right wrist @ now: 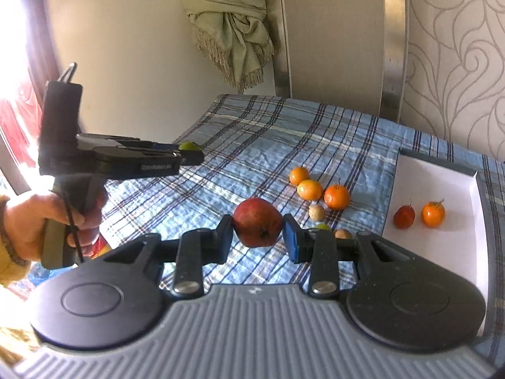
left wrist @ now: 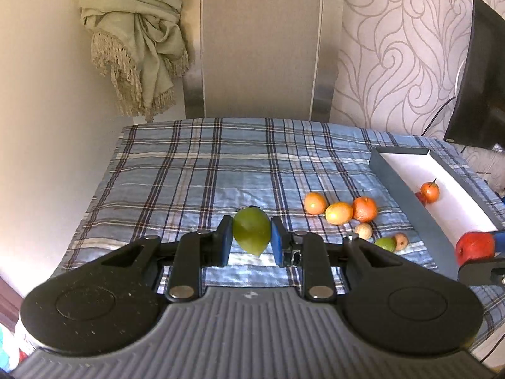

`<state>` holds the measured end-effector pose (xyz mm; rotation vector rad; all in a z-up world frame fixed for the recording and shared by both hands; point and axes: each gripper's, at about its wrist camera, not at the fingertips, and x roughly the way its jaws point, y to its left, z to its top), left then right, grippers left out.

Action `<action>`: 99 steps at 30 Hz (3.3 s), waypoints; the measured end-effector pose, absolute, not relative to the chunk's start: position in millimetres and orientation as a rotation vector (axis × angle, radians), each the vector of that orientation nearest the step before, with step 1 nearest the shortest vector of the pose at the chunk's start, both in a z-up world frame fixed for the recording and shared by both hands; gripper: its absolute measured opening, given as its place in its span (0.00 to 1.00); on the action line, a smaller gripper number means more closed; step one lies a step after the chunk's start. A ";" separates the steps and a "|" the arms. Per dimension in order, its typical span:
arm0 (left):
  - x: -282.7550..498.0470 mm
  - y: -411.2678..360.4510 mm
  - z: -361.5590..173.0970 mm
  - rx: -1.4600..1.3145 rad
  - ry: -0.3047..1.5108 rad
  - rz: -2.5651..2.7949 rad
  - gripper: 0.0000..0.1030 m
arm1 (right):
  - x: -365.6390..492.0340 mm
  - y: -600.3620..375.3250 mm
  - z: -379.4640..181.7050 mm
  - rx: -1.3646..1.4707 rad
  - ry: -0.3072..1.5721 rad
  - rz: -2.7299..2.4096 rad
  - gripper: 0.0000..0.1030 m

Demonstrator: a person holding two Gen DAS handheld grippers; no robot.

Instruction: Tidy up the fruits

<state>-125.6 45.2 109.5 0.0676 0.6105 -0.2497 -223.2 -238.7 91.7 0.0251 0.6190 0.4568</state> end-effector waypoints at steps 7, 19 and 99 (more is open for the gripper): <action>-138.0 46.4 105.9 0.064 0.646 -0.230 0.28 | -229.8 -249.7 88.3 0.073 0.621 0.453 0.36; -134.2 26.1 123.2 0.057 0.606 -0.270 0.29 | -235.8 -255.2 92.2 0.055 0.580 0.460 0.36; -73.7 -245.3 60.1 0.276 0.641 -0.811 0.29 | -315.5 -372.1 84.2 0.202 0.585 -0.061 0.36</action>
